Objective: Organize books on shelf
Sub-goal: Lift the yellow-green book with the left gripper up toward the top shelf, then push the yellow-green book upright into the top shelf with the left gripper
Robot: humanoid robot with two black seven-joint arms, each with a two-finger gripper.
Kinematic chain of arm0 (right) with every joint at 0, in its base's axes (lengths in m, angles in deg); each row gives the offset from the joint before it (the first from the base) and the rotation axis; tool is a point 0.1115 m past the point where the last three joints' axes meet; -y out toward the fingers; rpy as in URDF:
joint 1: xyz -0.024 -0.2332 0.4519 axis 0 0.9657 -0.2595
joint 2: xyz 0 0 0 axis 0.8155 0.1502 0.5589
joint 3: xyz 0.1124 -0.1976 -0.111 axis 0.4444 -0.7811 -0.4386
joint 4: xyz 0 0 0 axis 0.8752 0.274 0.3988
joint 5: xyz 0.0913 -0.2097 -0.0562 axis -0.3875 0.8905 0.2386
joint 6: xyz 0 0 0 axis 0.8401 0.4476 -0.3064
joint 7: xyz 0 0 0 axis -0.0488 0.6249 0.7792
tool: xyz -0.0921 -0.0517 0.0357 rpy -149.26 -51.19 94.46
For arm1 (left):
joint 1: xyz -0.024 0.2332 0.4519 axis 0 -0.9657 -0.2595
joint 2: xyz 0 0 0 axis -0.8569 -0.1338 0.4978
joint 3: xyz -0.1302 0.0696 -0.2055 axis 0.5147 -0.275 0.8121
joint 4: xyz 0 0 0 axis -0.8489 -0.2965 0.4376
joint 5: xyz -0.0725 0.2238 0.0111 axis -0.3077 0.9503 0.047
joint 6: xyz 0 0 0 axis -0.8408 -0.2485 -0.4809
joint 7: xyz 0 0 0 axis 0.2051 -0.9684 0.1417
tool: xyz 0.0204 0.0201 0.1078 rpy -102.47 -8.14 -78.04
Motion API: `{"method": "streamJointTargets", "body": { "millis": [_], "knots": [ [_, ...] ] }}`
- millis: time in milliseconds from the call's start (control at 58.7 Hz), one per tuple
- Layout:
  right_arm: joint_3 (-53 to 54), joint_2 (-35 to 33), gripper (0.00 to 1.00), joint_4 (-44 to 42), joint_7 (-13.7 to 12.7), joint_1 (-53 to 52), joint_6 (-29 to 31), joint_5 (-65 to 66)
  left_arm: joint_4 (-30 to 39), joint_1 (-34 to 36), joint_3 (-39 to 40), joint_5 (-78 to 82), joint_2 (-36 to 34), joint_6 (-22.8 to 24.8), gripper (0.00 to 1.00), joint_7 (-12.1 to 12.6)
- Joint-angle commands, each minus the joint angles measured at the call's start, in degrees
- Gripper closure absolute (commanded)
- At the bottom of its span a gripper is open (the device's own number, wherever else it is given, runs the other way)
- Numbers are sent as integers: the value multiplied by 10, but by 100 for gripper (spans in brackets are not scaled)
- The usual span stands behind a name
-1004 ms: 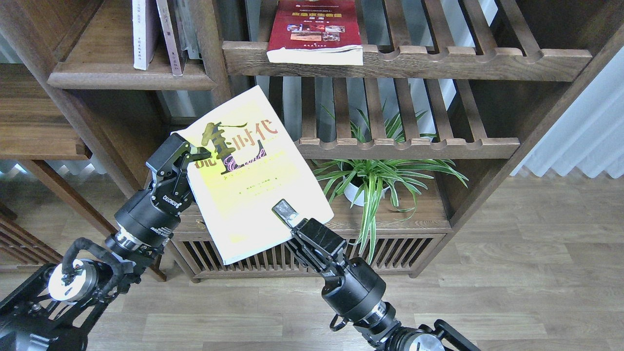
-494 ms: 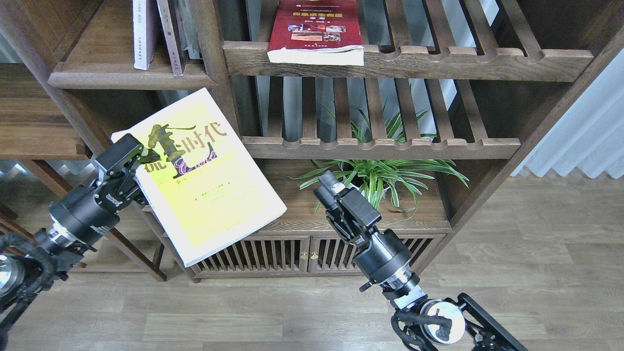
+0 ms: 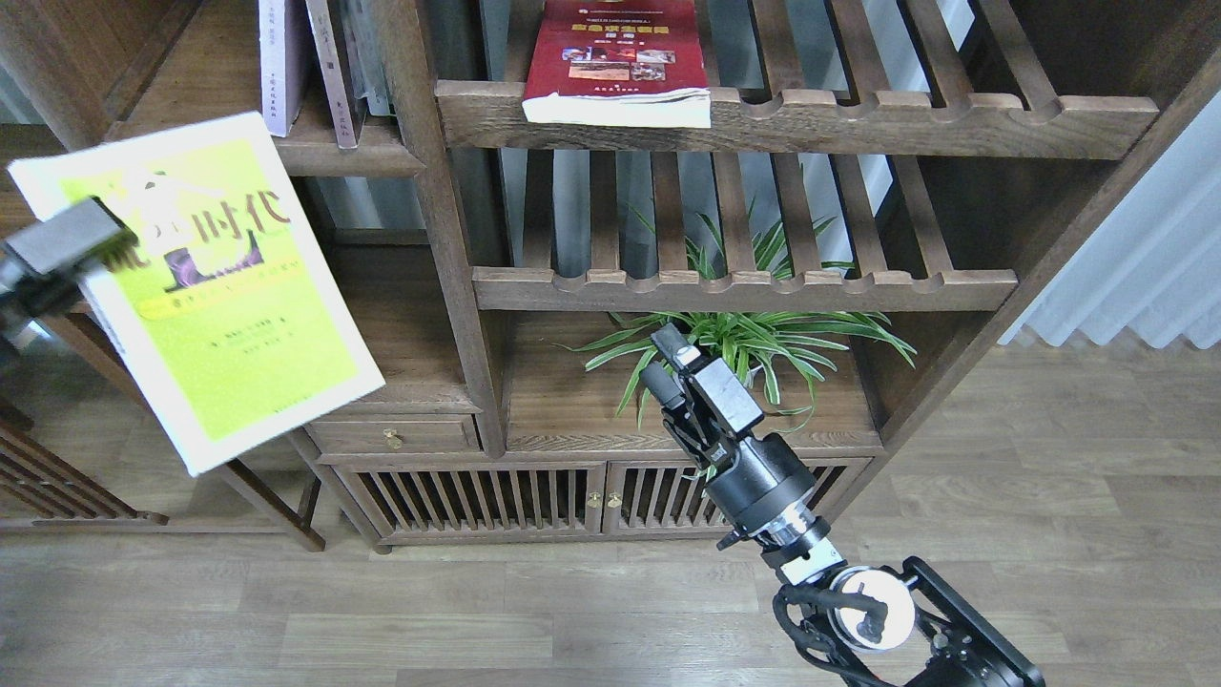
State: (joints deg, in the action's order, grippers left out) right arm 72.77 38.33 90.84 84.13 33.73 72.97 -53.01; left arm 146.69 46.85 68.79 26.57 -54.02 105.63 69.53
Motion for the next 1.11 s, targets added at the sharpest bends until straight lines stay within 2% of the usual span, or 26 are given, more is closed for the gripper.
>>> {"method": "streamJointTargets", "body": {
  "millis": [0,170,238,357,528,613,715,817,1090],
  "knots": [
    [-4,3,2,-3,0,-7,-1,0,-1,23,11,0,-53,0,95,0],
    [-4,5,2,-4,0,-9,-1,0,-3,69,18,1,-135,0,95,0],
    [-4,4,2,-4,0,-9,-1,0,-10,111,9,12,-160,0,95,0],
    [-5,5,2,-4,0,-9,-1,0,-44,183,-19,68,-162,0,95,0],
    [-5,15,2,-3,0,-11,-1,0,-98,329,-120,148,-154,0,95,0],
    [-5,15,2,-3,0,-12,-1,0,-127,393,-161,188,-124,0,95,0],
    [-5,15,2,-3,0,-13,-1,0,-171,453,-186,246,-39,0,95,0],
    [-5,15,2,-2,0,-15,-1,0,-203,474,-186,321,41,0,96,0],
    [-5,15,2,-2,0,-14,-1,0,-230,495,-186,393,107,0,97,0]
  ]
}}
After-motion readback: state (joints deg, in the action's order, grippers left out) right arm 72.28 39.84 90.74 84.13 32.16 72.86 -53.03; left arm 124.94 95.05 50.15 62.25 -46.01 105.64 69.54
